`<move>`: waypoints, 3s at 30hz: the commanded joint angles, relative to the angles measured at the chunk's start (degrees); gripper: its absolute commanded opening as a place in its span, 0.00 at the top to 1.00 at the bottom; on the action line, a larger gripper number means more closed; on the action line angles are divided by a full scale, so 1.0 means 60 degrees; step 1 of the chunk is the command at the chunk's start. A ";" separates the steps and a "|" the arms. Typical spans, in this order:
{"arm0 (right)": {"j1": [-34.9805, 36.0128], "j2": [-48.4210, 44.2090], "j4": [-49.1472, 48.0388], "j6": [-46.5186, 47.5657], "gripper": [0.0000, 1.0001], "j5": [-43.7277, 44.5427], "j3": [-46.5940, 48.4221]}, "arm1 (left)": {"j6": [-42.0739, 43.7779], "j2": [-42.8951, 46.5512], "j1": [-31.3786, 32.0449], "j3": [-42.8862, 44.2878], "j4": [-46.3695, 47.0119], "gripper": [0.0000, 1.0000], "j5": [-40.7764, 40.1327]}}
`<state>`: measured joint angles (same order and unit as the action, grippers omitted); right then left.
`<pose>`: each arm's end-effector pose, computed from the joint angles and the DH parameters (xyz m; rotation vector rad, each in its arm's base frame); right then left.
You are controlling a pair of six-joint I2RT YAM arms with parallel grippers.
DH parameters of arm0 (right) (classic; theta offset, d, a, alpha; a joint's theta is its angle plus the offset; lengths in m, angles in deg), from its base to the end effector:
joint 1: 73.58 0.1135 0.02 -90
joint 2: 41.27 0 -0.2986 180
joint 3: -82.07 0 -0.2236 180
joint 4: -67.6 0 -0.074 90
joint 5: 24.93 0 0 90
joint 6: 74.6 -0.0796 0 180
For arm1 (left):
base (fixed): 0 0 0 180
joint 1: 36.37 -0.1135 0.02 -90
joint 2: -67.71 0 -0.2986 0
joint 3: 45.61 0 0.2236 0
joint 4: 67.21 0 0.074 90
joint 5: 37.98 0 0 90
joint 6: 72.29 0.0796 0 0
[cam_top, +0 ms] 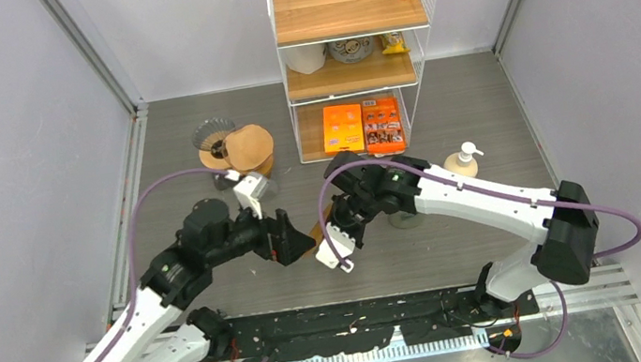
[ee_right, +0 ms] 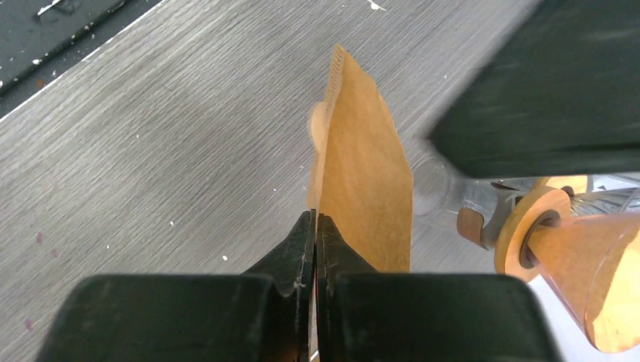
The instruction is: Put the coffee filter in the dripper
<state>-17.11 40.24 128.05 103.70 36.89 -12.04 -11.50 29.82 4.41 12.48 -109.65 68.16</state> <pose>0.1230 0.2536 0.3063 -2.3620 0.5556 0.3816 0.0866 -0.1039 0.3171 0.4094 2.0630 -1.0495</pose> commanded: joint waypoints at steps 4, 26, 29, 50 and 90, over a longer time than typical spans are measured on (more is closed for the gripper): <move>0.0022 0.0834 0.1469 0.0591 0.95 0.0071 0.1293 | 0.1393 -0.0992 0.0104 -0.0077 0.0970 0.00 0.0346; 0.0022 0.0495 0.1407 0.1058 0.95 -0.0384 0.1105 | 0.0782 -0.2662 0.0118 -0.0247 0.2253 0.23 0.0352; 0.0022 0.0439 0.1392 0.0964 0.95 -0.0357 0.1131 | 0.0901 -0.2868 0.0131 -0.0187 0.2069 0.26 0.0243; 0.0020 0.0570 0.3889 0.2938 0.95 -0.0203 0.1561 | 0.1120 -0.3123 0.0133 0.0226 0.1934 0.87 -0.1515; -0.1890 -0.4382 -0.7339 -0.6192 0.05 0.3277 -0.2634 | 0.0779 -0.0474 0.0129 0.1328 -0.0762 1.00 -0.5877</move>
<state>-24.80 17.42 104.03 84.85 51.58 -24.10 -4.83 23.24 5.50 16.22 -109.58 44.88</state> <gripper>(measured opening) 0.956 0.062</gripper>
